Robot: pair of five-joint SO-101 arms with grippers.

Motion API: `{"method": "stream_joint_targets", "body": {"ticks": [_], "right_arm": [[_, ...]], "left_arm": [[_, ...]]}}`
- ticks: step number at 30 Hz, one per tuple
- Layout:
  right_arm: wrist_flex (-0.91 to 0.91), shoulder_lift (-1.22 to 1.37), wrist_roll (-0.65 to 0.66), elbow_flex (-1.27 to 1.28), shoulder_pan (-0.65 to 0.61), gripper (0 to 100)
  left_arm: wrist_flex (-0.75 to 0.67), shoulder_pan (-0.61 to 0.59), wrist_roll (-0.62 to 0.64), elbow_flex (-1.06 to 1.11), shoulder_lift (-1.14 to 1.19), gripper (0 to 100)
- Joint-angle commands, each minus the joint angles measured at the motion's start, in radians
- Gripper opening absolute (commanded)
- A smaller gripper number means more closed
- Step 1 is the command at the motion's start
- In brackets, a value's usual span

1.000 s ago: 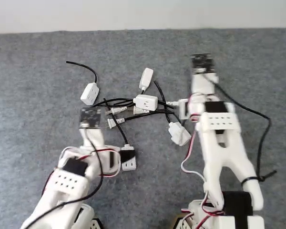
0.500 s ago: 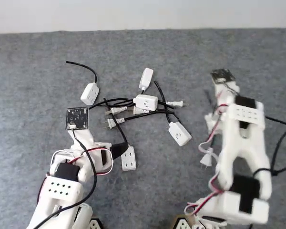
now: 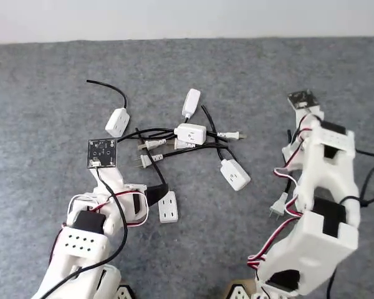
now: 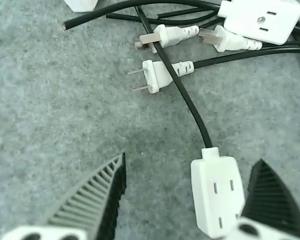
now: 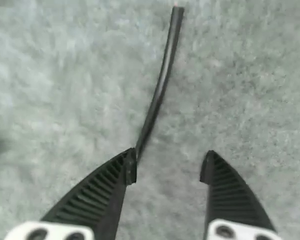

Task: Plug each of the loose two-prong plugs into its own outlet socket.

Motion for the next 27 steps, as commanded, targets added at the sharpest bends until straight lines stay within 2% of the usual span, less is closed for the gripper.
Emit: {"method": "stream_joint_targets", "body": {"ticks": [1, 4, 6, 9, 13, 16, 20, 27], "right_arm": [[0.077, -0.062, -0.054, -0.106, -0.031, 23.6], [0.143, -0.133, -0.137, -0.130, -0.047, 23.5], [0.182, -0.189, -0.273, -0.121, -0.048, 22.8], [0.242, -0.266, -0.499, -0.060, -0.048, 15.2], [0.291, -0.360, -0.692, 0.061, -0.074, 8.7], [0.297, -0.406, -0.687, 0.203, -0.130, 9.9], [0.150, -0.446, -0.692, 0.391, -0.151, 10.7], [0.079, -0.486, -0.692, 0.463, -0.127, 10.7]], "left_arm": [[-0.025, 0.000, -0.009, -0.008, -0.005, 36], [-0.025, 0.000, -0.009, -0.008, -0.005, 36], [-0.025, 0.000, -0.009, -0.008, -0.005, 36], [-0.025, 0.002, -0.011, -0.005, -0.005, 36], [-0.025, 0.002, -0.060, 0.004, -0.002, 36], [-0.025, 0.003, -0.091, 0.019, -0.005, 36], [-0.025, 0.002, -0.101, 0.021, -0.005, 36], [-0.052, 0.002, -0.101, 0.021, 0.002, 36]]}}
